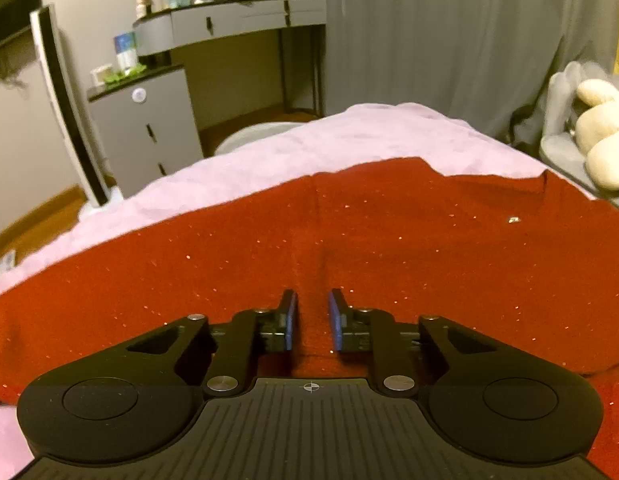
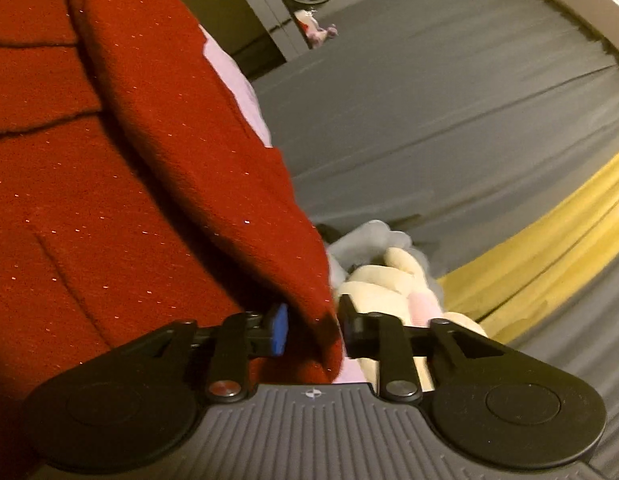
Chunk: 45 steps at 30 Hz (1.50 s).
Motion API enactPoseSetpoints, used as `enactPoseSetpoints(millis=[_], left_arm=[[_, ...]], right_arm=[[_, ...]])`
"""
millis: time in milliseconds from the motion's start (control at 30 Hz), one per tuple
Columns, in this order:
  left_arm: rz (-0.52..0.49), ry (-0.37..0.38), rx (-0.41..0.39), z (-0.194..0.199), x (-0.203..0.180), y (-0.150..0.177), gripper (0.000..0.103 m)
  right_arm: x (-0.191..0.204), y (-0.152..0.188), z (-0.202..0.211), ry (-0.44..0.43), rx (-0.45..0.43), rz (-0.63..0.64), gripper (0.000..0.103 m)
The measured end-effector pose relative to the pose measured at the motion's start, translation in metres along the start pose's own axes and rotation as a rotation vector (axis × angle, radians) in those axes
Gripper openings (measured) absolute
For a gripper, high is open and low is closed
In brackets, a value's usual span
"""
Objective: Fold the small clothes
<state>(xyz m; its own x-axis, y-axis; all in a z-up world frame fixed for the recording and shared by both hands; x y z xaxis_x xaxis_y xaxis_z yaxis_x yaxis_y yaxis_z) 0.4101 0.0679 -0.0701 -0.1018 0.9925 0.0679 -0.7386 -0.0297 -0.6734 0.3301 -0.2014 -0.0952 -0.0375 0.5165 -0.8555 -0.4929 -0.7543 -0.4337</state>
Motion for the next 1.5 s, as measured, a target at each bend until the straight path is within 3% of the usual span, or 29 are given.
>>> enactPoseSetpoints(millis=[200,300,467,600,667,767,867,900,1033,1333,1500], left_arm=[[0.019,-0.012,-0.018,-0.001,0.0,-0.001,0.013],[0.008,-0.018,-0.032,0.0,-0.003,-0.002,0.009],[0.005,-0.006,-0.03,-0.005,-0.011,-0.004,0.009],[-0.017,-0.033,-0.019,-0.011,-0.009,0.003,0.011],[-0.016,-0.055,-0.015,-0.013,-0.005,0.004,0.016],[0.0,-0.089,-0.014,-0.01,0.004,0.003,0.04],[0.007,-0.152,-0.021,-0.003,0.018,0.006,0.051],[0.016,-0.157,-0.007,-0.002,0.023,0.01,0.06],[0.082,-0.096,0.006,0.012,0.037,0.025,0.08],[0.109,0.009,-0.006,0.029,0.02,0.032,0.081],[0.025,-0.049,0.013,0.01,0.004,0.032,0.08]], right_arm=[[0.006,0.0,0.0,-0.014,-0.004,0.03,0.009],[-0.003,0.006,-0.009,0.025,0.022,0.024,0.009],[-0.017,0.022,-0.029,0.032,0.142,-0.053,0.009],[-0.008,0.019,-0.017,0.004,0.13,-0.027,0.011],[-0.006,0.019,-0.012,-0.002,0.114,-0.003,0.011],[-0.004,0.022,0.007,-0.011,0.085,0.009,0.013],[-0.002,0.029,0.041,-0.049,0.057,-0.031,0.032],[-0.004,0.032,0.048,-0.051,0.054,-0.047,0.032],[-0.003,0.045,0.086,-0.061,0.036,-0.1,0.032],[-0.004,0.057,0.104,-0.098,0.06,-0.145,0.037],[-0.002,0.06,0.096,-0.083,0.047,-0.167,0.034]])
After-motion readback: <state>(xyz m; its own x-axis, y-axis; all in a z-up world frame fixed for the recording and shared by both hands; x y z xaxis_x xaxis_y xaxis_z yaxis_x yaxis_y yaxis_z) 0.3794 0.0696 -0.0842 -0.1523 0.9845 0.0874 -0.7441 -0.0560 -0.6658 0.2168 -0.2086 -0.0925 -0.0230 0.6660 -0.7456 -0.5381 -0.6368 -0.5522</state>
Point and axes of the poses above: each gripper's, at about its wrist camera, not at the fingertips, and z roughly against the way its jaws point, x to its left, y to its underside, the point moved 9 cm from there along -z, roughly the way its jaws point, and after that the axes turned 6 degrees about x, right-handed, at the moved point
